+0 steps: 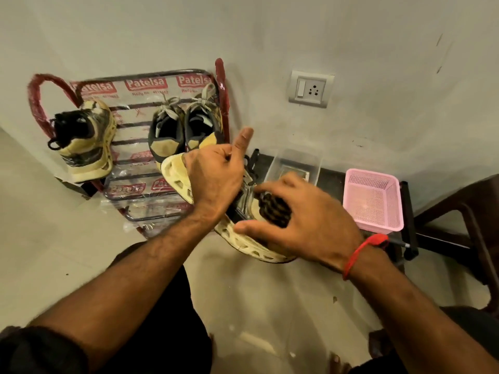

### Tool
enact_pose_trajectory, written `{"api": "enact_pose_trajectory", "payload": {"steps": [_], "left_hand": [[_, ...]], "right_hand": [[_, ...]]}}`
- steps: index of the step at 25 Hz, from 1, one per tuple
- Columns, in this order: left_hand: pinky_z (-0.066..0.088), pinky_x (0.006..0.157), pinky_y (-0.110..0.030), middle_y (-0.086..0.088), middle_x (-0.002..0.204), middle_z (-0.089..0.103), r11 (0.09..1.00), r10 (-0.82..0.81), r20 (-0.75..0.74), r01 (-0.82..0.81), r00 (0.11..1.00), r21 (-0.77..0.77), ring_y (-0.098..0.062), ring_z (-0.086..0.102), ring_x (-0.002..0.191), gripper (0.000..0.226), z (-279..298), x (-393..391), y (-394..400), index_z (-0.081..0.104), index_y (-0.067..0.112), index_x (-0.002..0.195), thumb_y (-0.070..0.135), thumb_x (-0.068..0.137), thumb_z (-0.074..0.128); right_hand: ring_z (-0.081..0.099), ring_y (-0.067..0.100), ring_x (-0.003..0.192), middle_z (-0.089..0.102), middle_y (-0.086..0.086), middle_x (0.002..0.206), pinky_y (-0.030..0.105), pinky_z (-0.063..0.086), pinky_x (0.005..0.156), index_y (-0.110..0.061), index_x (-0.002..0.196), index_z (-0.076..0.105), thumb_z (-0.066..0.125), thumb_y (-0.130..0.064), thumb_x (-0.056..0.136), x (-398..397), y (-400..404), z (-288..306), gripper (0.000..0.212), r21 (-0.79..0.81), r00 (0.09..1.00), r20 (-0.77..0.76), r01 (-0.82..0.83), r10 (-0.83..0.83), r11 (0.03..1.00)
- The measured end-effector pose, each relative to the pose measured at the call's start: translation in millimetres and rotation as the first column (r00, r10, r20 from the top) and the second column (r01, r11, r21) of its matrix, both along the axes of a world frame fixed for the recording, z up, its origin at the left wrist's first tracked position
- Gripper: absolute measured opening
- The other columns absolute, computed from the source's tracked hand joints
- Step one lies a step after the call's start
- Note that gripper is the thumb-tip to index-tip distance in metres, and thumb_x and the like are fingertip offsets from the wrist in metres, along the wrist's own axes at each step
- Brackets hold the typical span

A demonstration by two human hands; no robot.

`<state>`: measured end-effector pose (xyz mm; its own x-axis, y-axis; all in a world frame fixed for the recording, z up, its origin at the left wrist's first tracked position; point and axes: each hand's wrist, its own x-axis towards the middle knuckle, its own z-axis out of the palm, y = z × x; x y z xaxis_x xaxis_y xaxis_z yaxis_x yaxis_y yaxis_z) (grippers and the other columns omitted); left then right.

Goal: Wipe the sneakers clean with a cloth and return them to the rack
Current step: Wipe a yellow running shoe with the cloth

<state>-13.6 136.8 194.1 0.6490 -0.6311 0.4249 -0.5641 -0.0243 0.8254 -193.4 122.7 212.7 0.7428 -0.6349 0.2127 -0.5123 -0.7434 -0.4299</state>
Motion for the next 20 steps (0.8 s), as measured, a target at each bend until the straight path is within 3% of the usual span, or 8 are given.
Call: {"api": "enact_pose_trajectory", "payload": {"steps": [3, 6, 8, 11, 14, 16, 18, 20], "left_hand": [[0.038, 0.099, -0.052, 0.011, 0.039, 0.035, 0.983, -0.026, 0.210, -0.014, 0.977, 0.186, -0.014, 0.043, 0.050, 0.077, 17.6, -4.9, 10.9, 0.037, 0.023, 0.042, 0.088, 0.084, 0.030], [0.031, 0.098, -0.047, 0.011, 0.052, 0.053, 0.937, -0.154, 0.407, 0.003, 0.900, 0.348, -0.014, 0.052, 0.073, 0.076, 24.4, -13.8, 33.0, 0.058, 0.028, 0.054, 0.088, 0.085, 0.023], [0.028, 0.097, -0.044, 0.011, 0.062, 0.058, 0.904, -0.281, 0.566, 0.015, 0.775, 0.428, -0.012, 0.055, 0.078, 0.072, 26.7, -25.2, 48.0, 0.059, 0.028, 0.060, 0.082, 0.089, 0.023], [0.024, 0.106, -0.046, 0.017, 0.069, 0.050, 0.736, -0.549, 0.511, 0.094, 0.661, 0.670, -0.009, 0.054, 0.084, 0.057, 45.3, -26.3, 67.0, 0.045, 0.034, 0.065, 0.082, 0.086, 0.022], [0.018, 0.114, -0.053, 0.019, 0.107, 0.060, 0.614, -0.690, 0.593, -0.098, 0.415, 0.783, -0.011, 0.050, 0.115, 0.056, 60.2, 7.5, 89.5, 0.058, 0.038, 0.101, 0.084, 0.086, 0.031], [0.016, 0.115, -0.059, 0.008, 0.137, 0.053, 0.662, -0.669, 0.661, -0.132, 0.340, 0.738, -0.020, 0.036, 0.136, 0.060, 59.0, 27.0, 105.3, 0.060, 0.036, 0.118, 0.083, 0.083, 0.045], [0.022, 0.114, -0.068, -0.005, 0.157, 0.032, 0.764, -0.557, 0.693, -0.044, 0.458, 0.643, -0.033, 0.020, 0.148, 0.058, 56.0, 27.5, 114.9, 0.062, 0.034, 0.115, 0.077, 0.076, 0.063], [0.034, 0.115, -0.060, -0.005, 0.167, 0.008, 0.773, -0.475, 0.519, 0.056, 0.711, 0.632, -0.033, 0.020, 0.150, 0.052, 53.3, 19.1, 118.5, 0.061, 0.031, 0.109, 0.063, 0.072, 0.078]], "right_hand": [[0.063, 0.015, 0.096, 0.050, -0.010, 0.119, 0.040, 0.057, 0.075, -0.029, 0.132, 0.041, 0.031, -0.098, 0.068, 14.0, 26.2, -4.5, 0.095, -0.196, 0.988, -0.093, 0.102, -0.122, 0.975], [0.064, 0.023, 0.105, 0.053, -0.004, 0.129, 0.044, 0.057, 0.080, -0.033, 0.138, 0.030, 0.048, -0.087, 0.075, 11.5, 15.4, -9.0, 0.085, -0.032, 0.991, -0.025, 0.132, -0.132, 0.991], [0.063, 0.019, 0.106, 0.059, -0.007, 0.126, 0.035, 0.053, 0.080, -0.036, 0.134, 0.044, 0.055, -0.077, 0.081, 6.3, 12.1, -11.3, 0.067, 0.001, 0.994, -0.058, 0.094, -0.093, 0.996], [0.065, 0.018, 0.092, 0.062, -0.011, 0.108, 0.033, 0.051, 0.068, -0.036, 0.116, 0.061, 0.058, -0.064, 0.088, 1.1, 15.2, -29.0, 0.040, -0.171, 0.999, 0.032, 0.031, -0.026, 0.985], [0.065, 0.021, 0.078, 0.061, -0.009, 0.101, 0.033, 0.049, 0.056, -0.028, 0.106, 0.065, 0.059, -0.054, 0.090, -13.2, 1.7, -32.4, 0.030, -0.328, 0.986, 0.144, -0.033, 0.085, 0.944], [0.064, 0.020, 0.077, 0.062, -0.008, 0.101, 0.029, 0.048, 0.058, -0.025, 0.103, 0.068, 0.056, -0.056, 0.089, -21.7, -7.0, -29.3, 0.036, -0.355, 0.964, 0.222, -0.057, 0.144, 0.933], [0.063, 0.019, 0.077, 0.062, -0.008, 0.102, 0.031, 0.051, 0.058, -0.024, 0.103, 0.069, 0.058, -0.055, 0.090, -24.0, -9.9, -31.9, 0.036, -0.338, 0.949, 0.275, -0.053, 0.152, 0.940], [0.064, 0.019, 0.079, 0.062, -0.008, 0.103, 0.034, 0.052, 0.058, -0.024, 0.104, 0.069, 0.063, -0.051, 0.089, -22.8, -10.0, -35.3, 0.032, -0.345, 0.943, 0.293, -0.048, 0.156, 0.937]]}}
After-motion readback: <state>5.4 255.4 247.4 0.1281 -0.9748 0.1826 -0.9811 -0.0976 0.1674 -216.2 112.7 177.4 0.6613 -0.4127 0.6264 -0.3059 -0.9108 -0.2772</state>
